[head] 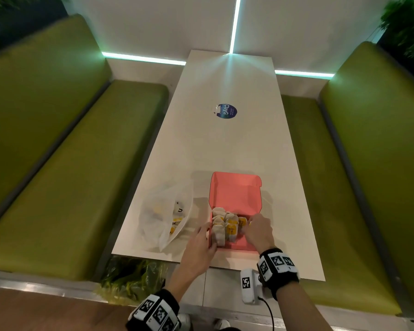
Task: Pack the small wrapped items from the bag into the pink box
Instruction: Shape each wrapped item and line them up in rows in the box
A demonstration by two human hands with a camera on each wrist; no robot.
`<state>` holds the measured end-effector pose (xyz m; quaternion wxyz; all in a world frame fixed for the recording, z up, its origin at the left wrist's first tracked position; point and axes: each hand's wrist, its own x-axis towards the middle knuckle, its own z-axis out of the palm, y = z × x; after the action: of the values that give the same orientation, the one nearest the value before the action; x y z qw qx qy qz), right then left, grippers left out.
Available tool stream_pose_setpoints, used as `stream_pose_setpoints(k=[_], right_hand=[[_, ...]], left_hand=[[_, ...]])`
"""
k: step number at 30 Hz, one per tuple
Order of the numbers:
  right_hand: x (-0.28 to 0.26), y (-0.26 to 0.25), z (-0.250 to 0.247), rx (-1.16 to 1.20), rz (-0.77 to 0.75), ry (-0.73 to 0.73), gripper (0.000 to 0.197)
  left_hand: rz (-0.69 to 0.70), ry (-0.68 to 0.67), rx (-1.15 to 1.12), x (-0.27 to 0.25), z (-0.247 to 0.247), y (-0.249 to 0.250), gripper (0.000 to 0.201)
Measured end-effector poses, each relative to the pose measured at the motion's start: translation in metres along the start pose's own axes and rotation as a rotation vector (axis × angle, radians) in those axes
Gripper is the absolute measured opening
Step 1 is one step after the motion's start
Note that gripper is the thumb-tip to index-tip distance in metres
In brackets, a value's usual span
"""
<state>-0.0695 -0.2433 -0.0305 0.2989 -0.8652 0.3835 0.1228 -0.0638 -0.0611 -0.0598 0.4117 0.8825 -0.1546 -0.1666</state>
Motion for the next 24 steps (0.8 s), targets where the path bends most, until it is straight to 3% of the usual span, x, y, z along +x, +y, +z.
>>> stream_pose_setpoints(k=[10,18,21,24], right_hand=[[0.001,-0.002,0.003,0.138,0.036,0.047,0.023],[0.004,0.012,-0.007,0.233,-0.046,0.005,0.018],[-0.006,0.018,-0.014,0.483,-0.072,0.015,0.026],[-0.016,0.014,-0.02,0.892,0.006,-0.123,0.045]], left_hand=[[-0.012,-0.007,0.005,-0.002,-0.001,0.003,0.055],[-0.004,-0.006,-0.011,-0.003,-0.005,0.005,0.053],[0.011,0.068,-0.01,-0.007,-0.01,0.014,0.047],[0.104,0.105,-0.054,-0.008,-0.011,0.032,0.036]])
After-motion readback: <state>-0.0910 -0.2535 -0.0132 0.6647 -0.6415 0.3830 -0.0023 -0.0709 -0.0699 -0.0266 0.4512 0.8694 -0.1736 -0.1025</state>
